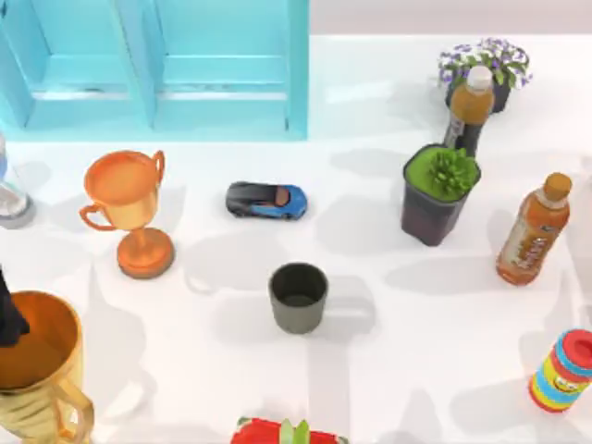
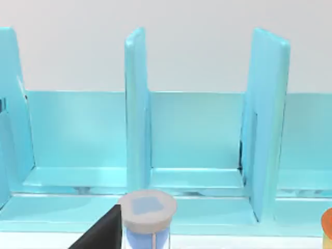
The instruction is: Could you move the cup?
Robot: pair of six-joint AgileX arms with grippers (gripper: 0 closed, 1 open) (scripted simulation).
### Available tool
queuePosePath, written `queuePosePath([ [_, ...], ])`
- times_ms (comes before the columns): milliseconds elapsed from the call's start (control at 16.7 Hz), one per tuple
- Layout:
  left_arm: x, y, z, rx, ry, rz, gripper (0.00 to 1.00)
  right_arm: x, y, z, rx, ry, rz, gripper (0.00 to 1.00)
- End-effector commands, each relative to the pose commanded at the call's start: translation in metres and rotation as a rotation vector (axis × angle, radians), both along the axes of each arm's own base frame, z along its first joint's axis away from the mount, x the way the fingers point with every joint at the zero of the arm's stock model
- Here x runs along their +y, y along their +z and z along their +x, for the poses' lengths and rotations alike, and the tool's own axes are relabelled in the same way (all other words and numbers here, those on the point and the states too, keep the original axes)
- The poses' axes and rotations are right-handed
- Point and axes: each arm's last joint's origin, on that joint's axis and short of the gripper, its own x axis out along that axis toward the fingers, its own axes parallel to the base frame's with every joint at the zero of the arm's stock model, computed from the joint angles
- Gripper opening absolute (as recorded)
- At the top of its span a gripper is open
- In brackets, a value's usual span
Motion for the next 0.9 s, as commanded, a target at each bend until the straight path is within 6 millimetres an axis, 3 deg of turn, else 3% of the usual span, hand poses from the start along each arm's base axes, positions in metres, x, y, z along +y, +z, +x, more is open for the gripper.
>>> queuePosePath([
  [60, 0.001, 0.014, -0.003, -0.054, 0.006, -0.001, 1.00, 0.000, 0.000, 0.000, 0.000, 0.000, 0.000, 1.00],
  [240, 0.000, 0.020, -0.004, -0.037, -0.003, -0.008, 1.00, 0.000, 0.000, 0.000, 0.000, 0.000, 0.000, 1.00],
  [420, -0.004, 0.041, -0.002, 0.038, -0.036, -0.031, 1.00, 0.000, 0.000, 0.000, 0.000, 0.000, 0.000, 1.00],
  [660, -0.012, 0.080, 0.013, 0.261, -0.093, -0.070, 1.00, 0.000, 0.000, 0.000, 0.000, 0.000, 0.000, 1.00],
  [900, -0.032, 0.106, 0.051, 0.628, -0.141, -0.088, 1.00, 0.000, 0.000, 0.000, 0.000, 0.000, 0.000, 1.00],
])
